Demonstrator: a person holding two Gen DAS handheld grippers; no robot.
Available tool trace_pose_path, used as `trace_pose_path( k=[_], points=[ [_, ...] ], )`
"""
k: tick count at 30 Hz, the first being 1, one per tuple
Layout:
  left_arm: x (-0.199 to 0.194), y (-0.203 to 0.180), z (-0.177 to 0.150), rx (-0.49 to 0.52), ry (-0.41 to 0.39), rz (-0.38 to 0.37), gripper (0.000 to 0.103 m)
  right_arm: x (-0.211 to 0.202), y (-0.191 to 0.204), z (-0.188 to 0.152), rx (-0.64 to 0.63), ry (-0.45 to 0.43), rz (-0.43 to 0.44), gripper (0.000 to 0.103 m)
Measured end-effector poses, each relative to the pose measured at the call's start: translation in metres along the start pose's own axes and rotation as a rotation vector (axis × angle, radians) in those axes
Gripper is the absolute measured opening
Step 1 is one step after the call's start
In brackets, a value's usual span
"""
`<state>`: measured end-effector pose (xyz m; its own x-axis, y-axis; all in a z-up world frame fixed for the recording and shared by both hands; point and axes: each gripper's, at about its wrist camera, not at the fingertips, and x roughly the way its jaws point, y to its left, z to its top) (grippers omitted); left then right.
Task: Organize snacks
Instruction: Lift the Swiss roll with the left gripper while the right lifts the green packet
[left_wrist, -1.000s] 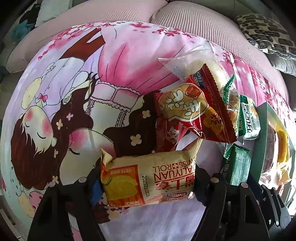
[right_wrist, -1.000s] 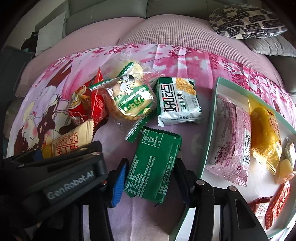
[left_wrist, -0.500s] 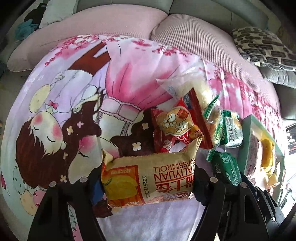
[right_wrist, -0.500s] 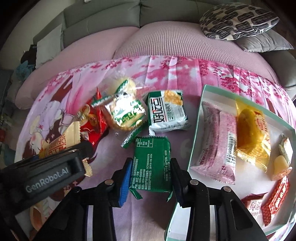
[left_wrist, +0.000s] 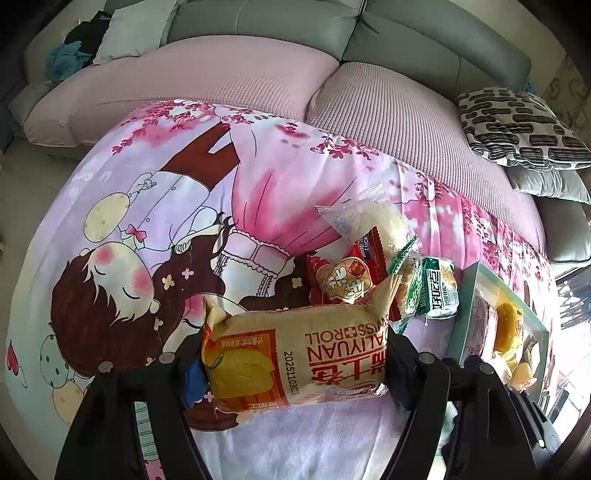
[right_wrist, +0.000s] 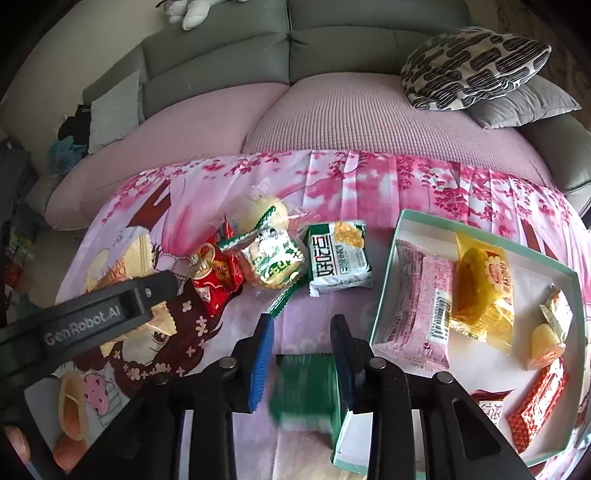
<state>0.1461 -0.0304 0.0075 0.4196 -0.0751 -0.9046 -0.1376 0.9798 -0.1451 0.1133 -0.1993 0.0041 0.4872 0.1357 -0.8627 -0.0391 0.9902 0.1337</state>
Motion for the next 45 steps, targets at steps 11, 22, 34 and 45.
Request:
trace_pose_path(
  k=[11,22,34,45],
  points=[
    [0.021,0.005,-0.007,-0.021,0.077,-0.007,0.077,0.022,0.003,-0.018,-0.001,0.107,0.005,0.035],
    [0.022,0.019,-0.028,-0.062,0.118,-0.079,0.077,0.028,0.013,-0.040,-0.006,0.186,-0.041,0.050],
    [0.023,0.049,-0.046,-0.138,0.132,-0.085,0.077,0.019,0.034,-0.051,-0.034,0.194,-0.007,0.057],
    [0.030,0.042,-0.062,-0.124,0.172,-0.099,0.077,0.030,0.034,-0.075,-0.062,0.244,-0.058,0.056]
  ],
)
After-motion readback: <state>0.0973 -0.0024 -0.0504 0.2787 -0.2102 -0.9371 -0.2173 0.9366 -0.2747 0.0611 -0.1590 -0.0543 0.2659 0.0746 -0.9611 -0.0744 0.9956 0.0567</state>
